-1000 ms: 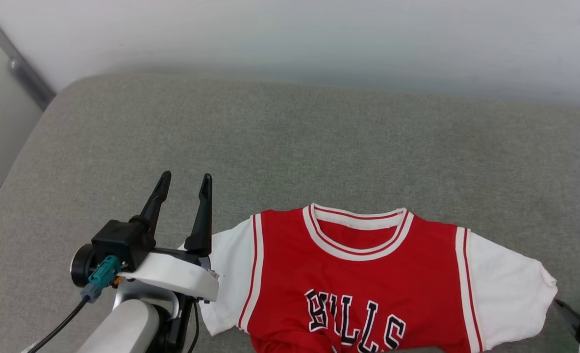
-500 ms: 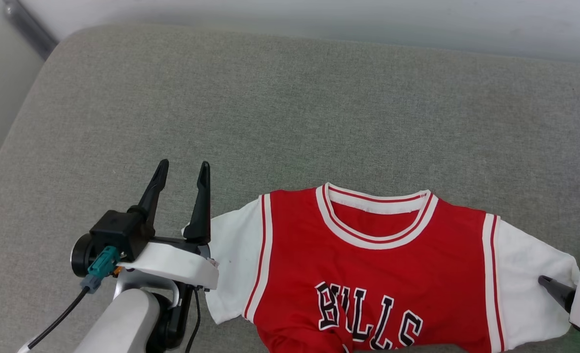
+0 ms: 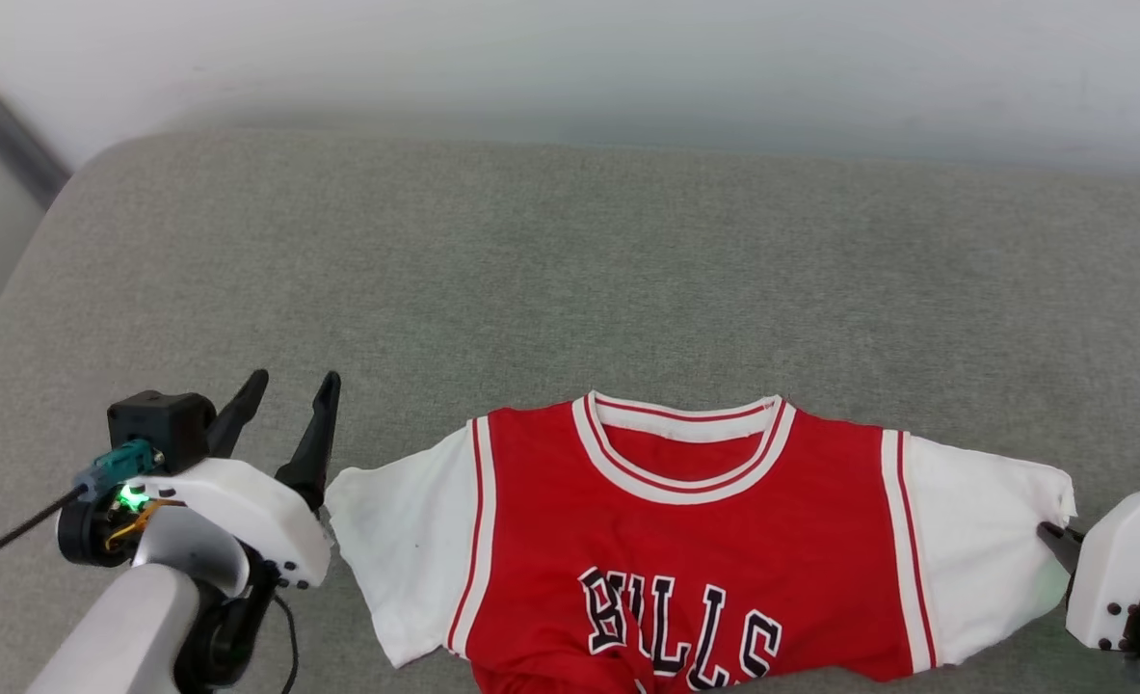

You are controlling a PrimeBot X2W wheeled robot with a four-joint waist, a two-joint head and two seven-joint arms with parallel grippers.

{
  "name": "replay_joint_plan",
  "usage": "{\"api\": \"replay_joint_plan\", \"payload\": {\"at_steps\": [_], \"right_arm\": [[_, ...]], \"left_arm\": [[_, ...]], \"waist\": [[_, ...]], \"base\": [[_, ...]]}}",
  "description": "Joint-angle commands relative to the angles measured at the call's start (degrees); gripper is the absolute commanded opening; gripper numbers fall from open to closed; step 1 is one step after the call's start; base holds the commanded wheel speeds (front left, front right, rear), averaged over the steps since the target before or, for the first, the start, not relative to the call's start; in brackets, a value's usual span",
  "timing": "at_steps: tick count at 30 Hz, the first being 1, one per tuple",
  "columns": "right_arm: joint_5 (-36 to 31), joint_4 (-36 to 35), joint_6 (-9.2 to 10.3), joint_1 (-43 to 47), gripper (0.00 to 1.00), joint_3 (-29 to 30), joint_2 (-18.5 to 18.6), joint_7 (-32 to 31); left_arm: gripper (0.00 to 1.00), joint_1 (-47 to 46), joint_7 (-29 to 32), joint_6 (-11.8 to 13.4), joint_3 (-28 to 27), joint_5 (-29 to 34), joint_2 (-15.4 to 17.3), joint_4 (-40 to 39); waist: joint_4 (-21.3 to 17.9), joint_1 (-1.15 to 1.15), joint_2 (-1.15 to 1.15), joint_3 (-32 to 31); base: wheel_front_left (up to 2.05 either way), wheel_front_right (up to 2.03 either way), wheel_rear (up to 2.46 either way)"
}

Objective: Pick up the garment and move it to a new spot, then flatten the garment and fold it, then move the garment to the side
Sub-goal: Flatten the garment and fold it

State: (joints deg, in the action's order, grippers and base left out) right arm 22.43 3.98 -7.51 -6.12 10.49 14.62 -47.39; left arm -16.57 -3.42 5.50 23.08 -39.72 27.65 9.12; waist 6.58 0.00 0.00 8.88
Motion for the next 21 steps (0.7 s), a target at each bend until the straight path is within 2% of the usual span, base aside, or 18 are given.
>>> {"api": "replay_joint_plan", "payload": {"at_steps": [1, 5, 9, 14, 19, 20, 21], "right_arm": [[-0.18, -0.48, 0.04, 0.11, 0.00, -0.13, -0.06, 0.38], [-0.34, -2.13, 0.04, 0.75, 0.00, -1.58, -1.01, 0.69], [-0.26, -3.40, 0.03, 1.17, 0.00, -2.84, -1.89, 0.95], [-0.06, -4.39, 0.03, 0.67, 0.00, -3.70, -2.93, 1.56], [-0.92, -4.31, 0.03, -0.35, 0.00, -4.44, -3.18, 2.42], [-0.87, -4.36, 0.03, -0.43, 0.00, -4.45, -3.27, 2.60], [-0.71, -4.34, 0.03, -0.55, 0.00, -4.54, -3.45, 2.76]], "left_arm": [[1.00, -0.11, 1.10, -0.31, -0.09, -0.60, 0.40, 0.15], [1.00, 0.66, 11.64, -2.56, 0.78, -4.30, 4.82, 1.97], [1.00, 1.60, 21.62, -4.46, 2.41, -8.05, 7.69, 3.62], [1.00, 0.61, 30.14, -4.52, 3.86, -10.89, 8.93, 6.01], [1.00, 0.25, 35.07, -5.41, 5.03, -13.94, 7.19, 10.16], [0.90, 0.12, 35.73, -5.79, 5.62, -13.85, 6.87, 10.95], [0.56, 0.13, 36.42, -6.18, 6.11, -14.44, 6.23, 11.80]], "waist": [[-1.44, 0.00, 0.00, -1.30], [-3.59, 0.00, 0.00, -2.13], [-5.65, 0.00, 0.00, -1.65], [-7.43, 0.00, 0.00, 0.74], [-9.03, 0.00, 0.00, 2.90], [-9.23, 0.00, 0.00, 3.19], [-9.44, 0.00, 0.00, 3.41]], "base": [[0.00, 0.00, 0.00], [0.00, 0.00, 0.00], [0.00, 0.00, 0.00], [0.00, 0.00, 0.00], [0.00, 0.00, 0.00], [0.00, 0.00, 0.00], [0.00, 0.00, 0.00]]}}
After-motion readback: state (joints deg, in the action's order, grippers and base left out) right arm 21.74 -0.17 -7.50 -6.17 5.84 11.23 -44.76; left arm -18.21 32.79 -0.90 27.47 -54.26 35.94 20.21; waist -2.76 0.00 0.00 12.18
